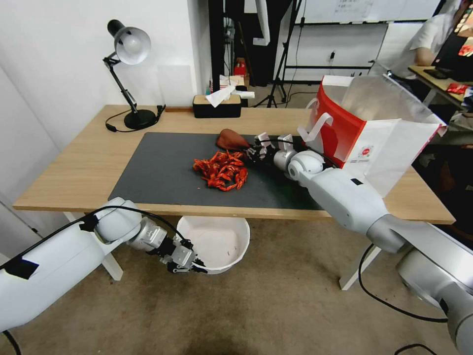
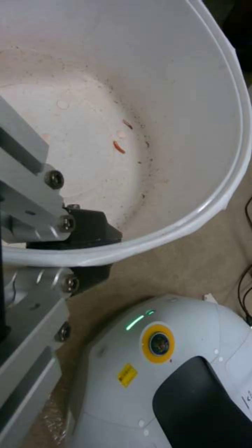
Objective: Sweep shrimp from table into container with towel, then put container into takeout bag.
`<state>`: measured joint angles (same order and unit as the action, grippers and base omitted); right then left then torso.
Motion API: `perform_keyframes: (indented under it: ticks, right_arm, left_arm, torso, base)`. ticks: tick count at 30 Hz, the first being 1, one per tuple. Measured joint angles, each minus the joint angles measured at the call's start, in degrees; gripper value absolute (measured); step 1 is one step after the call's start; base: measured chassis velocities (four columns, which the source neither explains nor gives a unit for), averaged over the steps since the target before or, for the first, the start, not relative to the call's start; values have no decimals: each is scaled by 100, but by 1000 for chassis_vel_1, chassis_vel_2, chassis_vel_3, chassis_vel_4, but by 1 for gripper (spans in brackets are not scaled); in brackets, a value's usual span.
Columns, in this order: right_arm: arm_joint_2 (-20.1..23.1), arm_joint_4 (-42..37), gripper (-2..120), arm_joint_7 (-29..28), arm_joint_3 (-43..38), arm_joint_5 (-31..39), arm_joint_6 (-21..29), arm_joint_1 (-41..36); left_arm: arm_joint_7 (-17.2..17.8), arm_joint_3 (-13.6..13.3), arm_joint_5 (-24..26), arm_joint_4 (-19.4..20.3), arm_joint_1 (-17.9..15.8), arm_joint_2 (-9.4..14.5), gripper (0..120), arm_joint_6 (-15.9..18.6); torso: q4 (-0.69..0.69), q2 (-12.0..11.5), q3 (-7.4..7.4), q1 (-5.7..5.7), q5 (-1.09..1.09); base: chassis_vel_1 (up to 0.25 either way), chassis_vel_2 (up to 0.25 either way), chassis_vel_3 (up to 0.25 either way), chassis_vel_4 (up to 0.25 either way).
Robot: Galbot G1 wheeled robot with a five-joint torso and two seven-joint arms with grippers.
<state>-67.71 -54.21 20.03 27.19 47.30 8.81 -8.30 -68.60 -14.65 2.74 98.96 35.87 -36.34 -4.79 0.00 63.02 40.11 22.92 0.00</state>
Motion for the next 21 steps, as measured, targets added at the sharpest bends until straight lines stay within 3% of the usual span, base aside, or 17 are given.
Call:
perform_keyframes:
  ticks: [9, 21]
  right_arm:
    - [192, -319, 9, 369, 191, 117, -11, -120]
    - [625, -1096, 9, 392, 230, 141, 9, -418]
  left_arm:
    - [-11, -4, 4, -16, -33, 10, 0, -3]
    - [-13, 2, 31, 91, -44, 63, 0, 16]
  torso:
    - [0, 0, 0, 0, 0]
    - [-1, 0, 0, -1, 0]
  base:
    - [0, 0, 0, 0]
    - [0, 0, 0, 0]
